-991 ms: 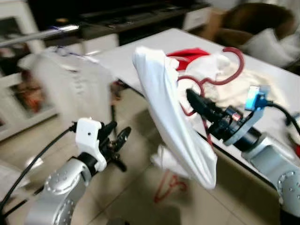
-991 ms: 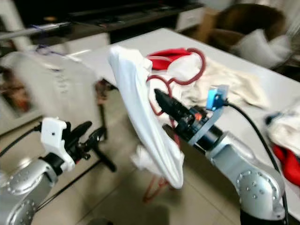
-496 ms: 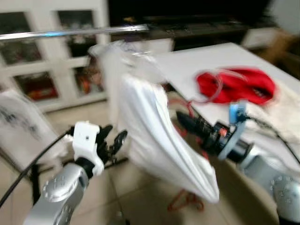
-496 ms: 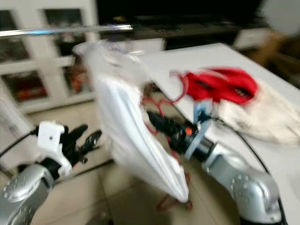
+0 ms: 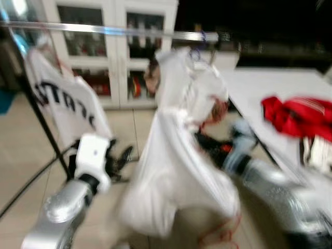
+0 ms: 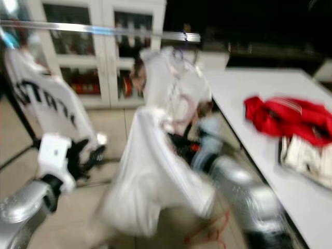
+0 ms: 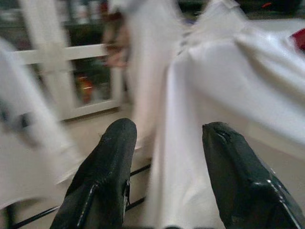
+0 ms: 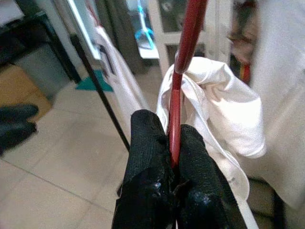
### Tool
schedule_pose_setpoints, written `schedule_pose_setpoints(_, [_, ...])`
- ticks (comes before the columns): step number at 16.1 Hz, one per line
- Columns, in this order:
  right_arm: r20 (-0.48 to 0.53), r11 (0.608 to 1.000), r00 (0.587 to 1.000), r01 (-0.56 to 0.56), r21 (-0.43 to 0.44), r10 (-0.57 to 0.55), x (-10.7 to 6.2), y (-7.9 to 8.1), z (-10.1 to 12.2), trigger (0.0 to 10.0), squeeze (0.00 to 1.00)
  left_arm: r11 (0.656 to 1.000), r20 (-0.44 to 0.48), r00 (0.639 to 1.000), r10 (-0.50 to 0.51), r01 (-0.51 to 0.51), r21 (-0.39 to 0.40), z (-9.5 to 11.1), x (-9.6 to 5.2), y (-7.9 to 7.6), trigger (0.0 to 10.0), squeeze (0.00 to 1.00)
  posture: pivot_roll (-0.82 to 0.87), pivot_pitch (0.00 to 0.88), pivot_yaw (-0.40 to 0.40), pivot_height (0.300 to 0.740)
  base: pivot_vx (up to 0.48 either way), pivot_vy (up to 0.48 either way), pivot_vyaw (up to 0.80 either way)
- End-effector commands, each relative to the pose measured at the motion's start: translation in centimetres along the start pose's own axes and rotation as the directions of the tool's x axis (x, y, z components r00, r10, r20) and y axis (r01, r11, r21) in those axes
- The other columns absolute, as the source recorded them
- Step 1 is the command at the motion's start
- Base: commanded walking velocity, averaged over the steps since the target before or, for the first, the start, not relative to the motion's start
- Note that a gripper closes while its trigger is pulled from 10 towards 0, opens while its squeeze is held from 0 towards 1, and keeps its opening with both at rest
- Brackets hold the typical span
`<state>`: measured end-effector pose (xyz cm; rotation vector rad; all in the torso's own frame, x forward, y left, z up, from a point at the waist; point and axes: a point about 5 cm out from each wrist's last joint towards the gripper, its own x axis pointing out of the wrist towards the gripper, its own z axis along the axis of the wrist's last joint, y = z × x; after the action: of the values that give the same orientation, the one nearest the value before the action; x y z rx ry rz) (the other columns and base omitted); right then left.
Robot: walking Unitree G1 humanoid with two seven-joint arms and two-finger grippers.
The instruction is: Hang hanger
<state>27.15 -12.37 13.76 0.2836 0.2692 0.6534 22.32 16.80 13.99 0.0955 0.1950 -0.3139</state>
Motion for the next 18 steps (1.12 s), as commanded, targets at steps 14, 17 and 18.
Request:
schedule_pose_setpoints(14, [0.123,0.978,0.97,0.203,0.053,-0.209,3.0,-1.2,0.6,10.0,0.0,1.0,0.06,0.998,-0.015,0.015,-0.01,1.4,4.0,-0.3,10.0,0.0,-0.01,0.0,-0.074,0.71,0.0,-0.069,0.69])
schedule_pose_setpoints(17, [0.156,0.991,0.979,0.134,0.005,-0.134,3.5,0.1,1.7,10.0,0.0,0.995,0.076,0.993,-0.085,0.09,-0.054,1.5,4.8,-0.6,10.0,0.21,-0.02,0.0,-0.078,0.71,0.0,0.0,0.0])
schedule_pose_setpoints(18, [0.159,0.992,0.979,0.126,0.006,-0.125,3.6,0.3,1.8,10.0,0.0,0.991,0.08,0.991,-0.103,0.109,-0.074,1.6,4.9,-0.7,10.0,0.21,-0.02,0.0,-0.078,0.71,0.0,0.0,0.0])
